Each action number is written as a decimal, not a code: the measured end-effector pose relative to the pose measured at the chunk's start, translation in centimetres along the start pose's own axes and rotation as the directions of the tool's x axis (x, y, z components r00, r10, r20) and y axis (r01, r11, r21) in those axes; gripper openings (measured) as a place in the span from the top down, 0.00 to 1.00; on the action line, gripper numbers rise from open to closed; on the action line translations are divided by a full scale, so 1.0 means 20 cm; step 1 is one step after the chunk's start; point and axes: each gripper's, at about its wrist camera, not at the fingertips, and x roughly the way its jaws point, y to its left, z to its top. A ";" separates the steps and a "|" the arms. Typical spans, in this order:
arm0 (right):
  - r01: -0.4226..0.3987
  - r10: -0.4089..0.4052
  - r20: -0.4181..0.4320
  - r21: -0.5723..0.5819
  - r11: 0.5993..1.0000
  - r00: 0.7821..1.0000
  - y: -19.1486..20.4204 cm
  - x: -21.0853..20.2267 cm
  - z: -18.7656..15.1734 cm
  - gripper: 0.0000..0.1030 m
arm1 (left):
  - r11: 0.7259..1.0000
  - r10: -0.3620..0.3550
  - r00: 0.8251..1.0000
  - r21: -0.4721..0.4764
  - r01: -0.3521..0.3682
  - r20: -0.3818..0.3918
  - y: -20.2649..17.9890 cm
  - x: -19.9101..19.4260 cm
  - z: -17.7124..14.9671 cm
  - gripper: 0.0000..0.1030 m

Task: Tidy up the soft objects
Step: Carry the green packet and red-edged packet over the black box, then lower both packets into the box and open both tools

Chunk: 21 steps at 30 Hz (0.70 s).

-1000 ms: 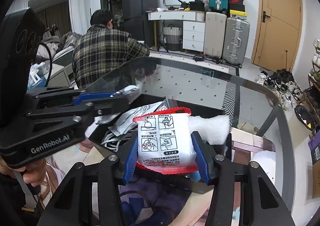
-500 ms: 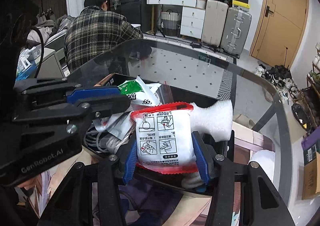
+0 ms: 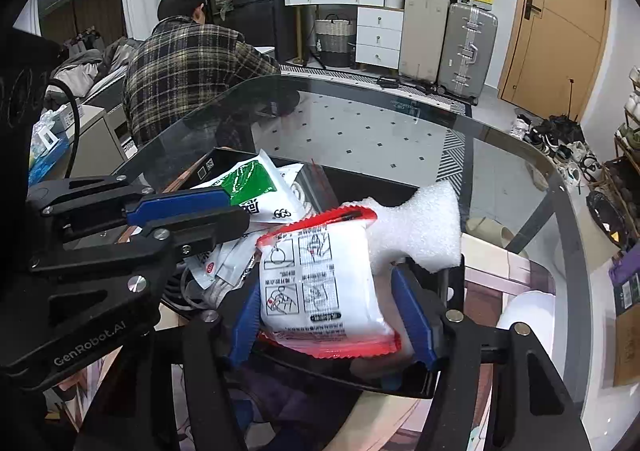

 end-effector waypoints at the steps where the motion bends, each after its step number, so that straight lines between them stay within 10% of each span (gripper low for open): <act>1: 0.001 -0.001 0.009 -0.005 1.000 1.000 0.01 -0.01 0.00 0.33 | 1.000 -0.001 1.000 -0.001 0.001 0.001 0.00 0.00 0.00 0.87; 9: 0.039 -0.037 0.115 -0.019 0.999 0.993 0.03 -0.21 -0.07 0.13 | 1.000 0.020 0.999 -0.008 -0.020 0.033 0.01 -0.12 -0.02 0.52; 19: 0.064 -0.067 0.218 0.024 0.998 0.974 0.00 -0.45 -0.18 0.01 | 0.999 0.037 0.998 0.018 -0.038 0.041 -0.04 -0.27 -0.10 0.48; 21: 0.060 -0.067 0.239 0.039 0.997 0.969 0.00 -0.50 -0.20 0.01 | 0.999 0.048 0.998 0.019 -0.049 0.046 -0.05 -0.30 -0.12 0.31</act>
